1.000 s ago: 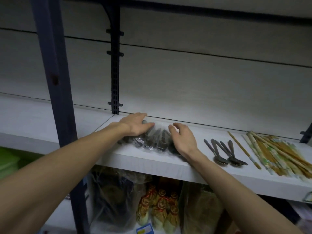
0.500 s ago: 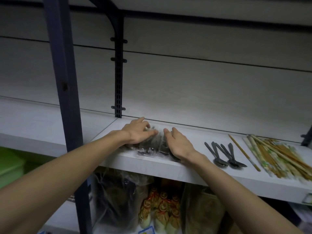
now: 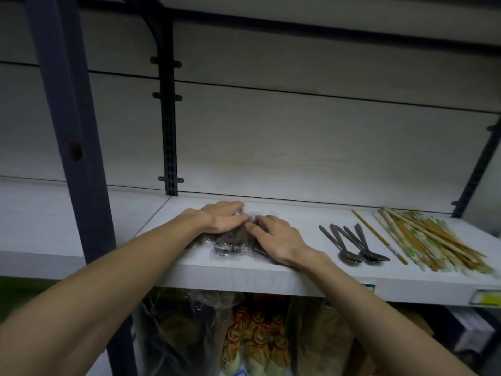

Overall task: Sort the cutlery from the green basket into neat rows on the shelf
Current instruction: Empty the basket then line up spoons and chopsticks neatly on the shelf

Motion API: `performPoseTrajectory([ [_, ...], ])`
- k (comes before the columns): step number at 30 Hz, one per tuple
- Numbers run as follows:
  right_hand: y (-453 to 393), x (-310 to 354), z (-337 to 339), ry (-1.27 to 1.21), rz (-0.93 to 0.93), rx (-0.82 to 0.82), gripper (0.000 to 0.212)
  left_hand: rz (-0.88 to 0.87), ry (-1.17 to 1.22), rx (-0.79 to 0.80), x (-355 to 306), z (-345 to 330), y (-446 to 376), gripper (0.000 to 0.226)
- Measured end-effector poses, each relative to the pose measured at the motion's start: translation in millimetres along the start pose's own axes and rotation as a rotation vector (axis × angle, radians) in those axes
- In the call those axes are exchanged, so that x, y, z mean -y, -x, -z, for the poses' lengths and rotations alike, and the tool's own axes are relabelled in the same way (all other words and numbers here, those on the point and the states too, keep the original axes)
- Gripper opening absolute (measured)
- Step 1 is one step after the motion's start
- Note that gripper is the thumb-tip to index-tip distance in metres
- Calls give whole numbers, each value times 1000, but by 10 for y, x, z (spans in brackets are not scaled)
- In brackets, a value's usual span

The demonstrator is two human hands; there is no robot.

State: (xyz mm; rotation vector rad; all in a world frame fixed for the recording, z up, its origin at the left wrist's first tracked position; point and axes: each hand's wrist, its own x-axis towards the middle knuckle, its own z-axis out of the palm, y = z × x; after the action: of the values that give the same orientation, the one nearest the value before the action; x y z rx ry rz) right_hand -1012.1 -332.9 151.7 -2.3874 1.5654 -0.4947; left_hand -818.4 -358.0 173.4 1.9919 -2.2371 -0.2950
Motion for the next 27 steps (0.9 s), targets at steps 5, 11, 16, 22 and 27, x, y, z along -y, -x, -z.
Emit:
performPoseTrajectory([
  [5, -1, 13, 0, 47, -23, 9, 71, -40, -58, -132, 0, -5, -6, 61],
  [11, -5, 39, 31, 9, -5, 25, 87, 17, 8, -127, 5, -4, 23, 72],
  [16, -73, 84, 109, 16, 5, 118, 102, 24, 82, -57, 29, 17, 68, 88],
  [22, 20, 79, 81, 32, 36, 108, 80, 41, 85, -113, 88, 1, 143, 75],
  [27, -123, -38, 177, -117, 40, -17, 62, 53, 99, -140, 122, 68, 281, 86],
])
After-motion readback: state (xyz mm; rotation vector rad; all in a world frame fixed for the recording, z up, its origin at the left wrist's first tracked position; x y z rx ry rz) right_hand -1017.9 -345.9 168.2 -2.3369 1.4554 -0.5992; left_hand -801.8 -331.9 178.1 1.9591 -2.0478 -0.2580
